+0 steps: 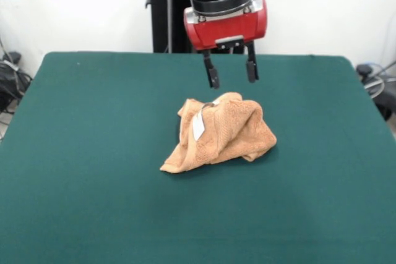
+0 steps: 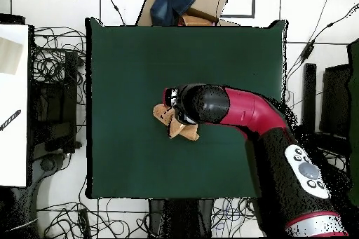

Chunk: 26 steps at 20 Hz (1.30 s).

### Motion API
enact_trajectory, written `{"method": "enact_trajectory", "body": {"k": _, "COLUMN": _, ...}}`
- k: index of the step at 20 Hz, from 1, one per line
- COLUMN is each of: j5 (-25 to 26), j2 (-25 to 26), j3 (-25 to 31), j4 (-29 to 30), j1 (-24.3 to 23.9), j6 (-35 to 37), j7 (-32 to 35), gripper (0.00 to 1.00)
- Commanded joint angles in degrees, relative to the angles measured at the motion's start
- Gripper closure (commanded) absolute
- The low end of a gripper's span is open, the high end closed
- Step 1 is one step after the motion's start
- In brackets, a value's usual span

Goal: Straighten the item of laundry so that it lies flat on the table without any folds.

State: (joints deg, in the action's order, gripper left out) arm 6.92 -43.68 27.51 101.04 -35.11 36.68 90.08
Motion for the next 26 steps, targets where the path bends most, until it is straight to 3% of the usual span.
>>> {"method": "enact_trajectory", "body": {"k": 1, "j5": 0.0, "j2": 2.2, "j3": 3.8, "j4": -1.9, "j1": 0.2, "j6": 4.7, "j7": -1.5, "gripper": 0.00}}
{"method": "enact_trajectory", "body": {"k": 12, "j5": 0.6, "j2": 4.0, "j3": 3.9, "j4": -1.1, "j1": 1.9, "j6": -1.0, "j7": 1.5, "gripper": 0.00}}
{"method": "enact_trajectory", "body": {"k": 26, "j5": -0.1, "j2": 7.3, "j3": 5.9, "j4": -4.2, "j1": 0.1, "j6": 1.6, "j7": -1.9, "gripper": 0.00}}
